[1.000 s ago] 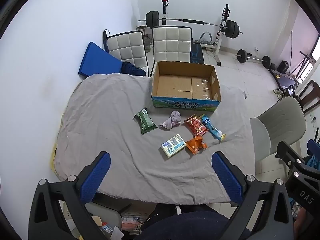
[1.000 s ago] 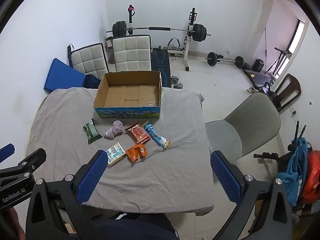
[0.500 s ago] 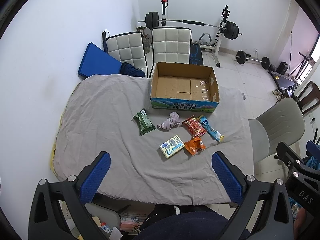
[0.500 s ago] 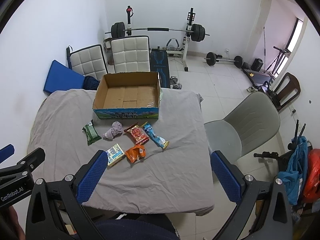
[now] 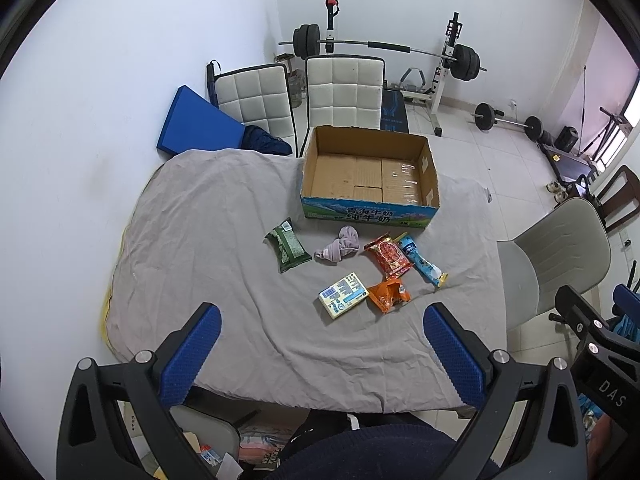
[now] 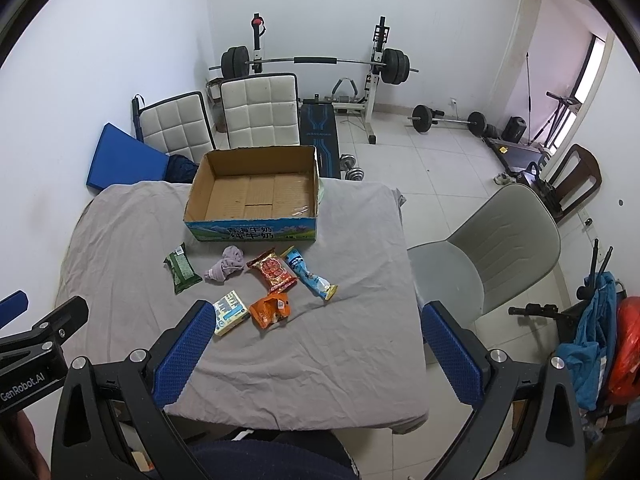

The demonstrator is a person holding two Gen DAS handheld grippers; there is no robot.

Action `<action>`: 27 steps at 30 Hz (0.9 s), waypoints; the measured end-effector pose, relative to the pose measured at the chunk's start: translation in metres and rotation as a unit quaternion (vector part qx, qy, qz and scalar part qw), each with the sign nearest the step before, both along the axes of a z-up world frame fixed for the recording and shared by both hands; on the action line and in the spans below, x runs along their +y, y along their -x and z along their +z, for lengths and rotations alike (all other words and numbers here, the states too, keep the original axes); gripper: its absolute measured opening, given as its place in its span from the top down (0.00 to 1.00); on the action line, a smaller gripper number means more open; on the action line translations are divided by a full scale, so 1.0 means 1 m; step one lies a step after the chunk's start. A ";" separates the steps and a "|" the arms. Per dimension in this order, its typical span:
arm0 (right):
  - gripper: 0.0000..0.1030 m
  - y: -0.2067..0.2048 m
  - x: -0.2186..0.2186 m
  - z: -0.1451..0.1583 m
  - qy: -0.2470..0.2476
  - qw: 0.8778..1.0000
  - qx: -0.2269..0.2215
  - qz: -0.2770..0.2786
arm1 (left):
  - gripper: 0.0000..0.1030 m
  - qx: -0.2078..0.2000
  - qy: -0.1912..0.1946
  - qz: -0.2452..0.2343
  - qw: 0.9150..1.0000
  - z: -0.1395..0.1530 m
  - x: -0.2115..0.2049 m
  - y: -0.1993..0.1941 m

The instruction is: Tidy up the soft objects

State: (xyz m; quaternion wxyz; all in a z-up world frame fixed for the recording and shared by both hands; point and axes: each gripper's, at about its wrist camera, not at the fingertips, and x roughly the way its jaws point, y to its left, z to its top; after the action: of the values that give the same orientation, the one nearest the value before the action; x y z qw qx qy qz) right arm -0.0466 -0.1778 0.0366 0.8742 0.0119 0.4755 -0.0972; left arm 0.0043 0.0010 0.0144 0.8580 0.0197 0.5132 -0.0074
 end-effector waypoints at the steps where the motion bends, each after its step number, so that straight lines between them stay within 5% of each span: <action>1: 0.00 0.001 0.000 0.000 -0.001 1.000 0.000 0.000 | 0.00 0.000 0.001 -0.001 1.000 0.000 0.000 -0.001; 27: 0.00 -0.004 0.000 0.007 0.002 1.000 -0.017 0.002 | 0.00 -0.010 0.007 0.009 1.000 0.000 0.003 0.001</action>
State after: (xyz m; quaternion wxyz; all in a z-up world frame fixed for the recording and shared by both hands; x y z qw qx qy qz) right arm -0.0424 -0.1773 0.0441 0.8826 0.0104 0.4601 -0.0959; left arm 0.0033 0.0043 0.0149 0.8631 0.0091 0.5050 -0.0034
